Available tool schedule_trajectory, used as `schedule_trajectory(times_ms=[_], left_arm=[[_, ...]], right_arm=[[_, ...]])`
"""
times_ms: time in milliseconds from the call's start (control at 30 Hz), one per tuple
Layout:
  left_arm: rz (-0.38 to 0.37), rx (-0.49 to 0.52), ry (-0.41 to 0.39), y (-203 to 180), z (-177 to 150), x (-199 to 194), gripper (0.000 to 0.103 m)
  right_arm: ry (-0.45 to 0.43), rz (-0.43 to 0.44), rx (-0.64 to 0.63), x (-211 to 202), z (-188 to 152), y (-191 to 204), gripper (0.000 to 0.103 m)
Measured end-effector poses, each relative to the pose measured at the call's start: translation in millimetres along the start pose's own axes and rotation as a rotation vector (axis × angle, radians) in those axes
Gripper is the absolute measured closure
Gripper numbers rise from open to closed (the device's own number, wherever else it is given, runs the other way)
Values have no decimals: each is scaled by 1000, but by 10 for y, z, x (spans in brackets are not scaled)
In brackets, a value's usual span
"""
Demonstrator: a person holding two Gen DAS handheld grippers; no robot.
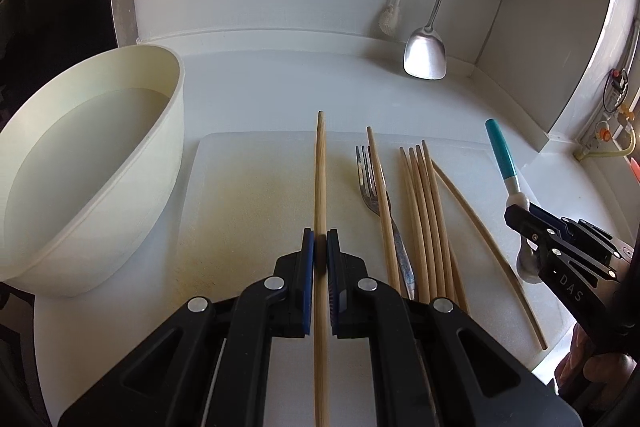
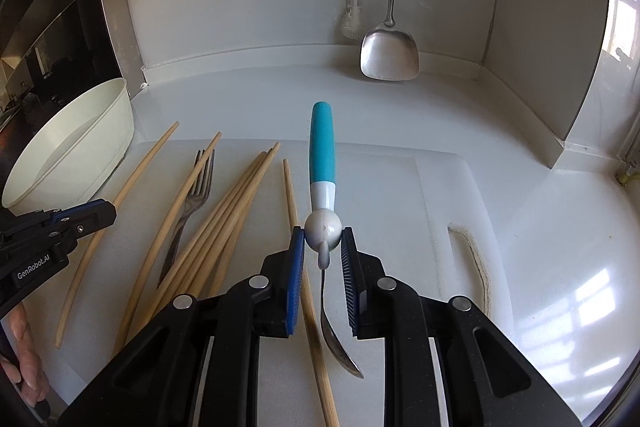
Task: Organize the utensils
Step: 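Lift the chopstick with the left gripper while the right gripper carries the spoon over the white basin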
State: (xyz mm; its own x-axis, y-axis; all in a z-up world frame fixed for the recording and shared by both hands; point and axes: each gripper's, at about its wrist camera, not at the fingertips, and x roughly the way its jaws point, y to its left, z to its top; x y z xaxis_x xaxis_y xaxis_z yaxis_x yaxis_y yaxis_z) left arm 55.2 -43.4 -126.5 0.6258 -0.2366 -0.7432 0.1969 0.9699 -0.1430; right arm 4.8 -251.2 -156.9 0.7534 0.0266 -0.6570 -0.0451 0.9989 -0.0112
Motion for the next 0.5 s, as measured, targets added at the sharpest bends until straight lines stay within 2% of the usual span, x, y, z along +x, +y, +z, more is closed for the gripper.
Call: schedule_trajectory(times_ms=[500], left_arm=[[31,-53,-49,56,124,-353,96]], right_arm=[[-77,74,-14,-235,219,142,85]])
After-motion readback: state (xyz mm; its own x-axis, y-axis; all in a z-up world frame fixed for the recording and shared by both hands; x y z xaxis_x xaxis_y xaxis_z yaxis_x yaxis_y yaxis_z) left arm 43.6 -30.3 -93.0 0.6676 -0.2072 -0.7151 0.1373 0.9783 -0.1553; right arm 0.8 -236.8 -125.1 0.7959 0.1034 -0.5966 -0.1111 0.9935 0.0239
